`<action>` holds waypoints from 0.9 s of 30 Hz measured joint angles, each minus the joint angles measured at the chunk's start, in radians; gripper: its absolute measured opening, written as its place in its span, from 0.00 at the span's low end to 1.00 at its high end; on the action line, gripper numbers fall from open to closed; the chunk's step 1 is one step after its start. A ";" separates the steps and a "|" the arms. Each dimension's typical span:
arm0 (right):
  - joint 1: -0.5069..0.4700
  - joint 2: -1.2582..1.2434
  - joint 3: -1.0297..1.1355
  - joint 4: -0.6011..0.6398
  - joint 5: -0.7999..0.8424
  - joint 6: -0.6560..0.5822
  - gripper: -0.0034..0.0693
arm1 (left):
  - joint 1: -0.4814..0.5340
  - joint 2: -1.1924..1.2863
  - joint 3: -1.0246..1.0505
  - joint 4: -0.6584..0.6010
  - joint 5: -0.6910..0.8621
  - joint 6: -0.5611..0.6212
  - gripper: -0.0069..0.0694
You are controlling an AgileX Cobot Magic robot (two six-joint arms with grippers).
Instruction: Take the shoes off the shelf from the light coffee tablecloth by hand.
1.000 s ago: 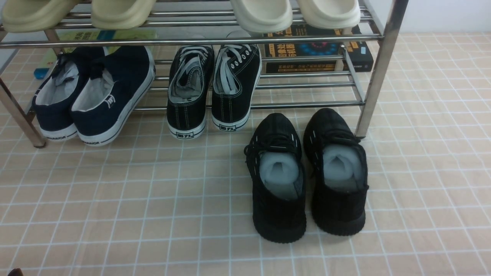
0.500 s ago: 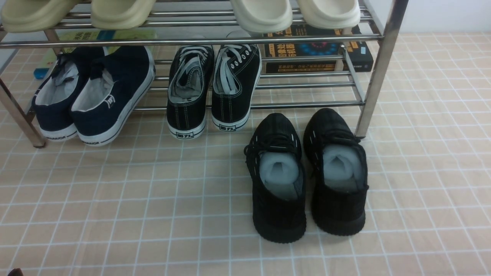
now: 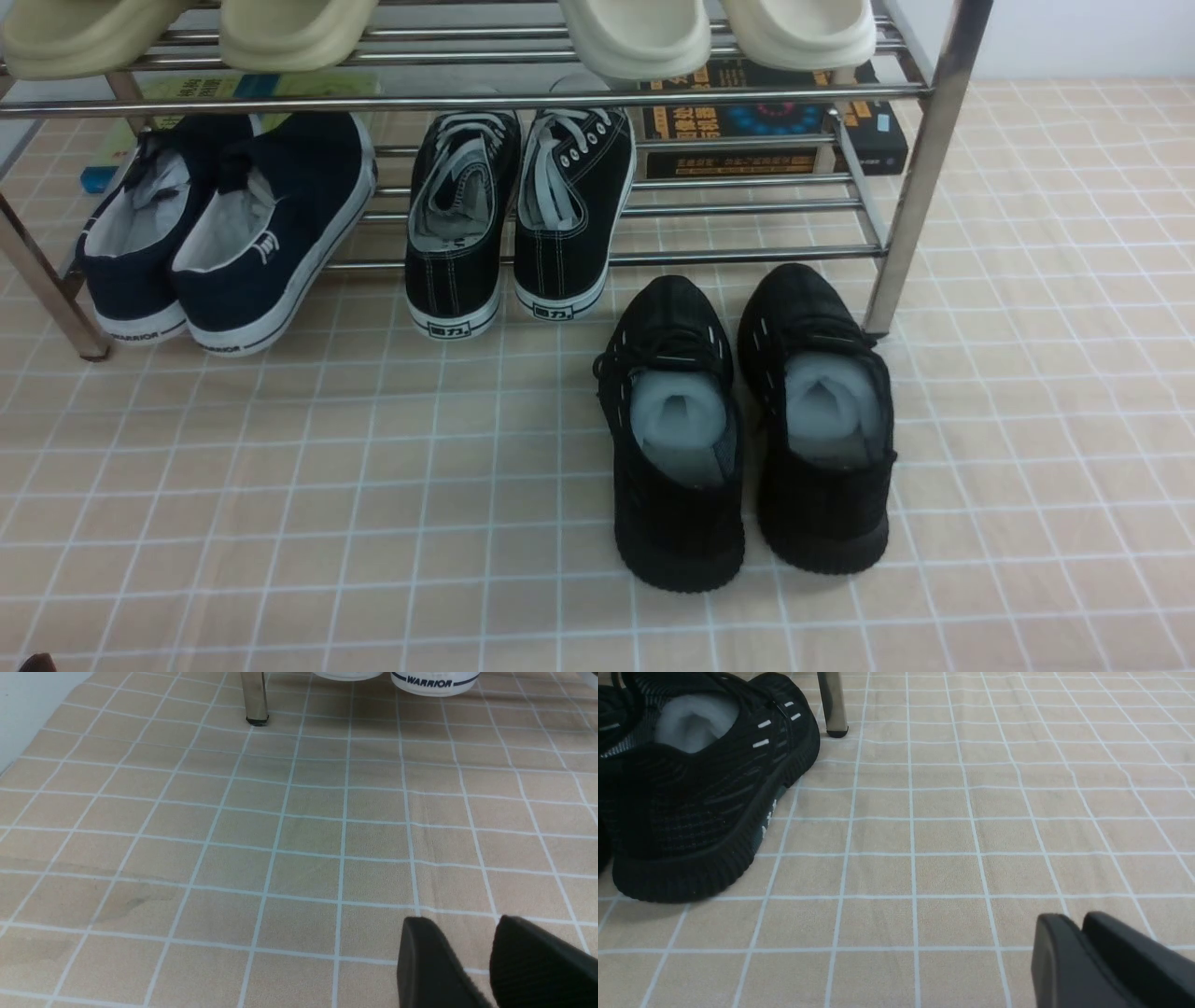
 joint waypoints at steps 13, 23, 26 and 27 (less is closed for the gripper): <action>0.000 0.000 0.000 0.000 0.000 0.000 0.19 | 0.000 0.000 0.000 0.000 0.000 0.000 0.41; -0.001 0.000 0.000 0.000 0.000 0.000 0.21 | 0.000 0.000 0.000 0.000 0.000 0.000 0.41; -0.001 0.000 0.000 0.000 0.000 0.000 0.21 | 0.000 0.000 0.000 0.000 0.000 0.000 0.41; -0.001 0.000 0.000 0.000 0.000 0.000 0.22 | 0.000 0.000 0.000 0.000 0.000 0.000 0.41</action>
